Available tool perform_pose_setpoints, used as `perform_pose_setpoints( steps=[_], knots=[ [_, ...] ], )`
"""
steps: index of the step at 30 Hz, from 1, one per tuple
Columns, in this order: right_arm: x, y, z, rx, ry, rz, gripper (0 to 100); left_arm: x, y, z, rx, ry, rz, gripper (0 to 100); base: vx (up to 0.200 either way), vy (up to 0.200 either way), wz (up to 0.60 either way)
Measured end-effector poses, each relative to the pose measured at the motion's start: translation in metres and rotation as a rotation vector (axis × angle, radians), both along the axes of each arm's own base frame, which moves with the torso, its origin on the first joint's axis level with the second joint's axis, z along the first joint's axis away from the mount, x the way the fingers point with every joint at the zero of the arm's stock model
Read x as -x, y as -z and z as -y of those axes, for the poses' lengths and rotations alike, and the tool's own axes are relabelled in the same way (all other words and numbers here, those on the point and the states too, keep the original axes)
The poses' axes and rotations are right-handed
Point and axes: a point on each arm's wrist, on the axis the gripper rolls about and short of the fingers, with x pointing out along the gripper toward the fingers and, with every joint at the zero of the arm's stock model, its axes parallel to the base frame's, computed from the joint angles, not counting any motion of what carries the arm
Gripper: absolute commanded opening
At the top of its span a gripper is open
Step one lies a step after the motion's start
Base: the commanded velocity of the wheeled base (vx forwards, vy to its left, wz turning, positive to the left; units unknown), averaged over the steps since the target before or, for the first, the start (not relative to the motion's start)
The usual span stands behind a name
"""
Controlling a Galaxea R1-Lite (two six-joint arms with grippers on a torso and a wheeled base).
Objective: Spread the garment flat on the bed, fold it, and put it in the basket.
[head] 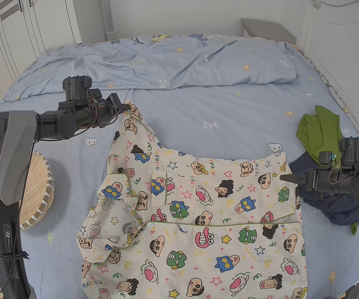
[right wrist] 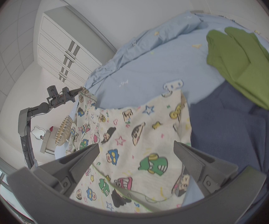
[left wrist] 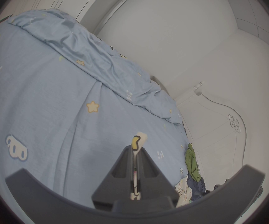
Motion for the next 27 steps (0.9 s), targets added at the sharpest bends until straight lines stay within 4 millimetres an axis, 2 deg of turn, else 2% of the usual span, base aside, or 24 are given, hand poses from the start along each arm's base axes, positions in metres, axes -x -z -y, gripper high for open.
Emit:
perform_pose_setpoints(
  steps=[14, 27],
  knots=[
    [0.033, 0.028, 0.003, 0.003, 0.006, -0.126, 100, -0.001, 0.005, 0.002, -0.001, 0.004, -0.010, 0, 0.000, 0.000, 0.00],
    [0.039, 0.037, 0.010, 0.017, 0.021, -0.153, 100, -0.002, 0.009, 0.004, -0.002, 0.008, -0.017, 0, 0.000, 0.000, 0.00]
  ],
)
